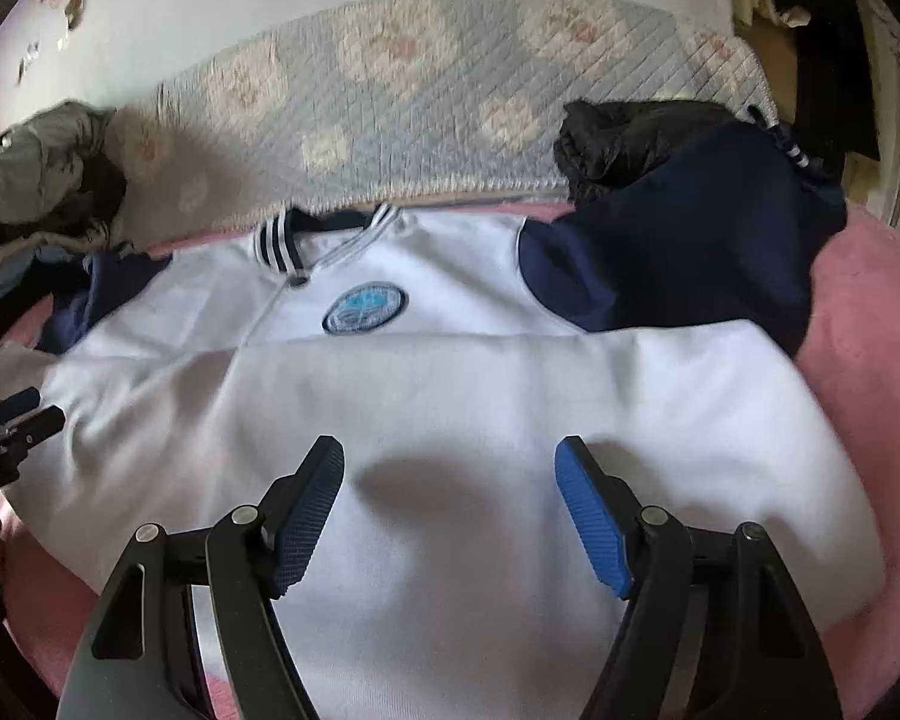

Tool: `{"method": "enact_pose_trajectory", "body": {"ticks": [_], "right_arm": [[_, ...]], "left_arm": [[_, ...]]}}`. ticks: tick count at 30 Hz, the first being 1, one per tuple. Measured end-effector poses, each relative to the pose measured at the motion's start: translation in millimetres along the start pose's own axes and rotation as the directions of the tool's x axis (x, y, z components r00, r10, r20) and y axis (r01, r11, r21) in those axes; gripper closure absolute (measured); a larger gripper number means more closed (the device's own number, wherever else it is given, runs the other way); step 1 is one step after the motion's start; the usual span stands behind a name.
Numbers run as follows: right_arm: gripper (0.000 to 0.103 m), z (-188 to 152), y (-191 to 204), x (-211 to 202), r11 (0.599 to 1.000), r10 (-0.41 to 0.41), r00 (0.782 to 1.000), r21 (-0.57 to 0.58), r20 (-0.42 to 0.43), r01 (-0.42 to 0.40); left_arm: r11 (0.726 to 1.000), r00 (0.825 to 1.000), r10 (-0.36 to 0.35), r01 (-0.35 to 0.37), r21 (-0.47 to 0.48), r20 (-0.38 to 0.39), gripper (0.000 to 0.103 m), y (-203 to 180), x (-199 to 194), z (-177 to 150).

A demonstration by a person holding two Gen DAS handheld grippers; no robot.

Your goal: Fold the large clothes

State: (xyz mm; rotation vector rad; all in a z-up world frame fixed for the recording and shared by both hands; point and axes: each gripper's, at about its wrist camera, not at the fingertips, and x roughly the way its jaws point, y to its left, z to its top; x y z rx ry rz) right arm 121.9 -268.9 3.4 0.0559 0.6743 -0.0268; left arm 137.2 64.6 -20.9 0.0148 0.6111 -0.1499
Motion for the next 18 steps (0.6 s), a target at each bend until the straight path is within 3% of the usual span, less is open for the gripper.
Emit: {"method": "enact_pose_trajectory", "body": {"ticks": [2,6,8,10,14,18], "right_arm": [[0.028,6,-11,-13,0.999,0.009,1.0,0.033,0.023,-0.01],[0.03,33,-52,-55,0.995,-0.065,0.993,0.082,0.098,0.057],[0.034,48,-75,-71,0.991,-0.095,0.988,0.102,0.124,0.083],[0.04,67,-106,-87,0.983,-0.149,0.978,0.128,0.143,0.131],[0.041,94,-157,-98,0.969,-0.14,0.975,0.224,0.173,0.099],[0.042,118,-201,-79,0.954,-0.133,0.977,0.288,0.166,0.081]], "left_arm": [[1.0,0.999,-0.003,0.005,-0.027,0.052,0.028,4,-9,4],[0.996,0.994,0.088,-0.089,0.006,0.066,0.023,3,-13,25],[0.997,0.992,0.076,-0.079,0.027,0.098,0.019,0,-17,40],[0.998,0.987,0.059,-0.063,0.026,0.146,0.002,-4,-21,58],[1.0,0.98,-0.001,0.0,0.008,0.197,0.0,-13,-17,87],[1.0,0.967,0.011,-0.017,0.022,0.255,0.0,-27,-4,102]]}}
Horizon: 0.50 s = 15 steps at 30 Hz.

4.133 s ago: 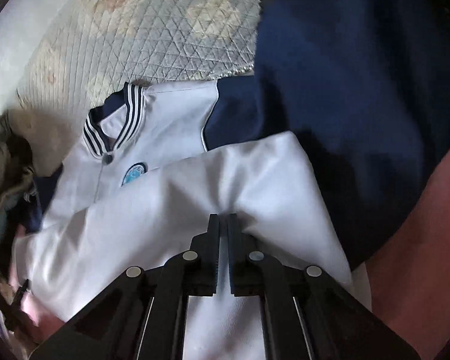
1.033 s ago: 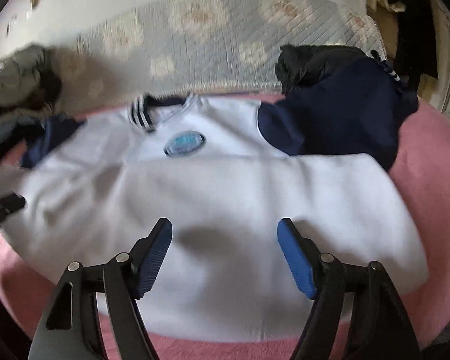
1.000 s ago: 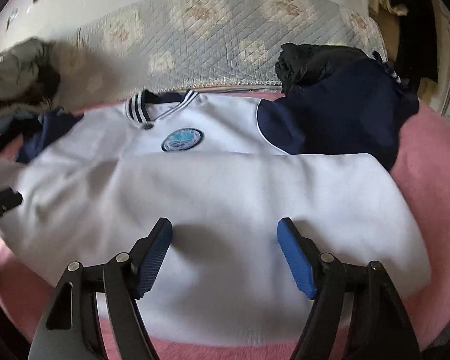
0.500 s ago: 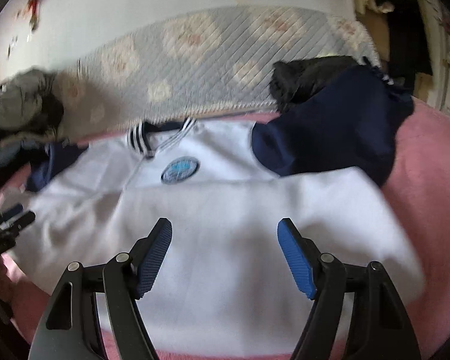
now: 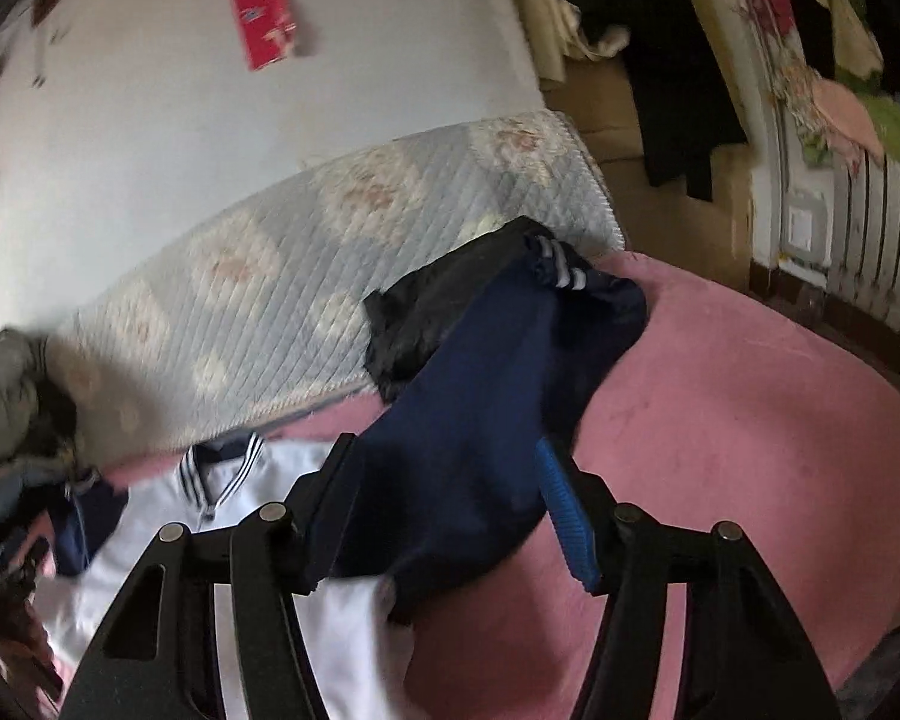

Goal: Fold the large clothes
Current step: 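Grasp the navy sleeve cuff with the right gripper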

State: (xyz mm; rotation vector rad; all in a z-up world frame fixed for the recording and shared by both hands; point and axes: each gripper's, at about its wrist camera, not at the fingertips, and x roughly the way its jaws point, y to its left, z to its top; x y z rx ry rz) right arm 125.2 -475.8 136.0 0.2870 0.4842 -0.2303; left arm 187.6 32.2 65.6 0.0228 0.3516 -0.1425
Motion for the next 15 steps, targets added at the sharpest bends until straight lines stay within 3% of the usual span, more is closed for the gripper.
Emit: {"method": "enact_pose_trajectory", "body": {"ticks": [3,5,8,10,13,15], "right_arm": [[0.047,15,-22,38,0.999,-0.023,0.999,0.03,-0.025,0.024],[0.055,24,-41,72,0.995,-0.081,0.995,0.06,-0.054,0.084],[0.056,39,-55,108,0.986,-0.165,0.983,0.018,-0.084,0.167],[0.056,53,-57,132,0.988,-0.153,0.98,-0.033,-0.127,0.15],[0.056,77,-62,166,0.999,-0.031,0.98,0.024,-0.198,0.037],[0.056,87,-55,182,0.995,-0.099,0.978,-0.033,-0.184,0.095]], "left_arm": [[1.0,1.0,0.001,-0.001,-0.005,0.001,0.0,-7,19,-6],[1.0,1.0,0.001,-0.001,-0.019,-0.021,0.0,-8,36,-16],[0.999,0.997,0.033,-0.034,-0.02,-0.067,0.0,-10,56,-33],[0.999,0.993,0.026,-0.03,-0.03,-0.111,0.0,-8,66,-36],[0.997,0.991,0.032,-0.041,-0.063,-0.134,0.0,-3,71,-39],[0.996,0.989,0.048,-0.059,-0.071,-0.141,0.0,-2,71,-42]]}}
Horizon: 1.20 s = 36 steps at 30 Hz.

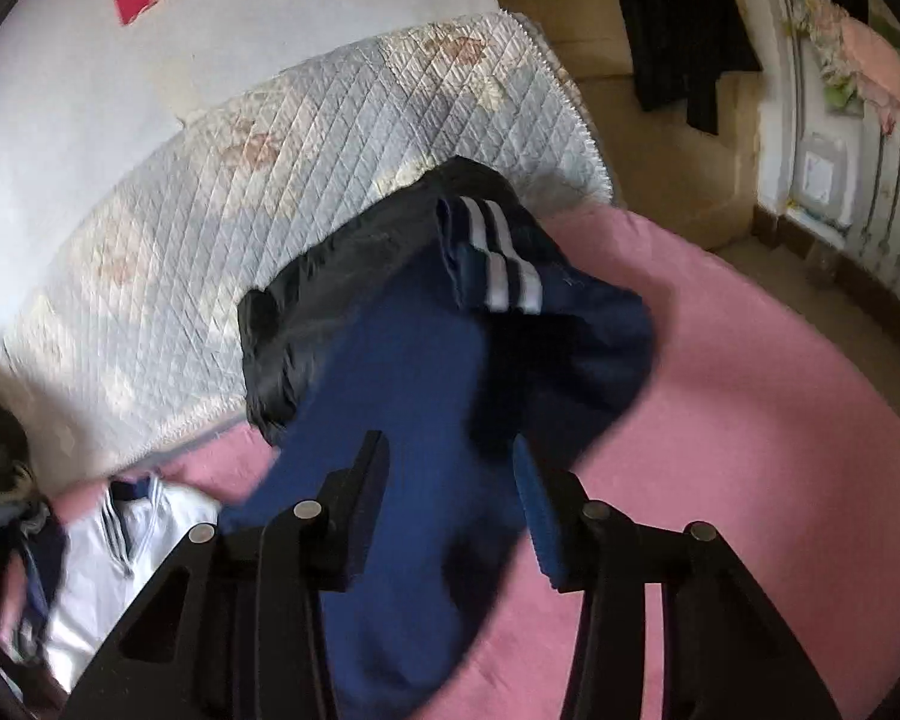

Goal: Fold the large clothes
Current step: 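Grasp the navy sleeve cuff with the right gripper, then carry the navy sleeve across the jacket body with the right gripper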

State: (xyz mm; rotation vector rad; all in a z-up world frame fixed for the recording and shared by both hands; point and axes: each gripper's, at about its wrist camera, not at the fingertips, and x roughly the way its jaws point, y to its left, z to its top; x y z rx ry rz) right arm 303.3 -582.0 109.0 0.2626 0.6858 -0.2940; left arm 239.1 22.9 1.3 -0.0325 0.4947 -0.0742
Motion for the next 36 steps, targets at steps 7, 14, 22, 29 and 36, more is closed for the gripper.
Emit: {"method": "enact_pose_trajectory", "body": {"ticks": [7,14,22,29,36], "right_arm": [[0.056,31,45,68,0.866,-0.388,0.92,-0.318,0.056,0.385],[0.094,51,19,90,0.918,-0.341,0.94,-0.22,-0.019,0.329],[0.094,19,74,-48,0.949,-0.174,0.982,-0.253,0.077,0.188],[0.094,-33,189,-161,0.945,0.087,0.996,-0.316,0.003,-0.082],[0.094,-137,306,-118,0.899,0.264,0.953,-0.32,-0.146,-0.298]], "left_arm": [[0.999,1.0,-0.014,0.014,0.045,0.0,0.0,-9,1,-3],[0.998,0.998,-0.053,0.053,0.03,-0.023,0.0,-7,6,-4],[0.998,0.999,-0.051,0.051,0.031,-0.01,0.0,-8,3,-4],[0.999,0.99,0.033,-0.03,-0.025,0.135,0.0,9,-37,5],[0.997,0.985,0.076,-0.074,-0.017,0.158,0.0,73,-90,32]]}}
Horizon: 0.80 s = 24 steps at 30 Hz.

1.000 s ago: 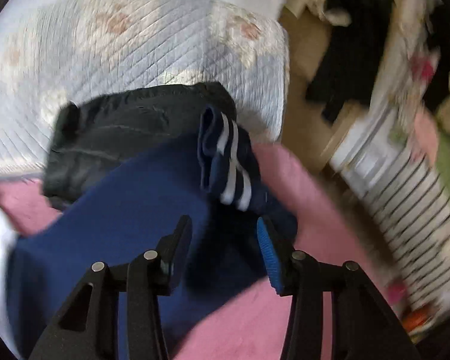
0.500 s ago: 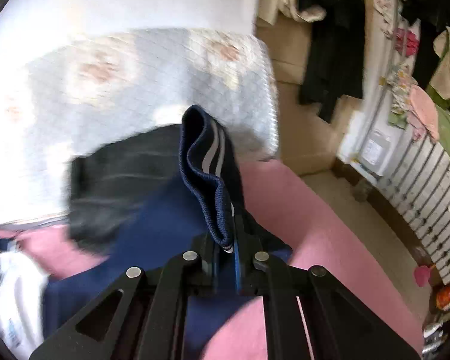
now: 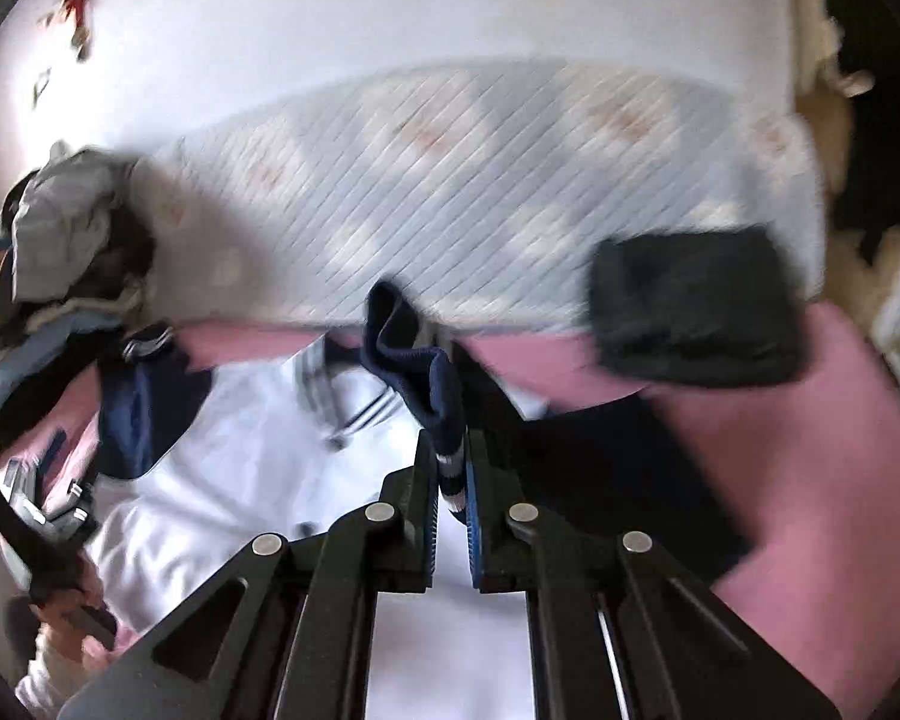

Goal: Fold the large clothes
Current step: 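Carry the navy sleeve across the jacket body with the right gripper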

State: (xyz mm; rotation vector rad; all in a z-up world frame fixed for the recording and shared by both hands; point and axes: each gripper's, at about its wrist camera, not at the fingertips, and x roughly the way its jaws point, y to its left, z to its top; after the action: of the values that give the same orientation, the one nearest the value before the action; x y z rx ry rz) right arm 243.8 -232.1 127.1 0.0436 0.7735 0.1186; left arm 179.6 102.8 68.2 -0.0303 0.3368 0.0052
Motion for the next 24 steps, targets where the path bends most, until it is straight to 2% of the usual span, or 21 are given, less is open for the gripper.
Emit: {"method": "enact_pose_trajectory", "body": {"ticks": [2,3,5,6,7,8,9,11,12,13,15,18,20,22,24], "right_arm": [[0.094,-2,28,23,0.996,0.064,0.998,0.065,0.01,-0.065],[0.094,-1,40,30,0.992,0.087,0.996,0.085,0.023,-0.089],[0.094,4,64,32,0.989,0.112,0.992,0.095,0.061,-0.117],[0.094,12,81,33,0.986,0.126,0.987,0.099,0.097,-0.135],[0.094,19,91,33,0.983,0.141,0.982,0.101,0.124,-0.154],[0.094,28,110,34,0.977,0.17,0.973,0.099,0.157,-0.186],[0.094,33,121,34,0.974,0.185,0.966,0.1,0.179,-0.205],[0.094,43,149,37,0.965,0.213,0.946,0.1,0.245,-0.243],[0.095,45,159,40,0.961,0.229,0.938,0.092,0.262,-0.26],[0.094,45,175,48,0.956,0.251,0.93,0.082,0.269,-0.282],[0.094,42,203,74,0.948,0.289,0.932,0.074,0.22,-0.311],[0.094,26,234,136,0.93,0.347,0.936,0.114,0.048,-0.351],[0.094,12,248,179,0.927,0.348,0.936,0.168,-0.051,-0.336],[0.094,3,255,195,0.937,0.323,0.944,0.163,-0.062,-0.31],[0.093,-1,265,202,0.937,0.342,0.937,0.107,-0.071,-0.334]], "left_arm": [[0.993,0.999,0.032,-0.035,0.111,0.023,0.0,16,-10,3],[0.98,0.996,0.067,-0.076,0.186,0.054,0.0,22,-14,3],[0.924,0.983,0.143,-0.173,0.34,0.112,0.0,30,-18,0],[0.894,0.981,0.16,-0.192,0.404,0.113,0.0,33,-16,-2],[0.881,0.977,0.177,-0.209,0.424,0.115,0.0,39,-14,-4],[0.894,0.977,0.187,-0.214,0.394,0.106,0.0,47,-11,-4],[0.922,0.981,0.176,-0.192,0.337,0.079,0.0,58,-7,-3],[0.972,0.994,0.111,-0.106,0.212,-0.012,0.0,79,6,-5],[0.98,0.995,0.095,-0.086,0.18,-0.043,0.0,85,12,-8],[0.984,0.993,0.095,-0.083,0.16,-0.07,0.0,90,19,-12],[0.985,0.987,0.111,-0.095,0.141,-0.116,0.0,98,31,-20],[0.991,0.978,0.12,-0.109,0.077,-0.168,0.0,111,38,-28],[0.988,0.974,0.149,-0.141,0.055,-0.17,0.0,117,39,-30],[0.976,0.966,0.21,-0.198,0.093,-0.154,0.0,117,38,-31],[0.971,0.964,0.223,-0.207,0.12,-0.143,0.0,115,37,-31]]}}
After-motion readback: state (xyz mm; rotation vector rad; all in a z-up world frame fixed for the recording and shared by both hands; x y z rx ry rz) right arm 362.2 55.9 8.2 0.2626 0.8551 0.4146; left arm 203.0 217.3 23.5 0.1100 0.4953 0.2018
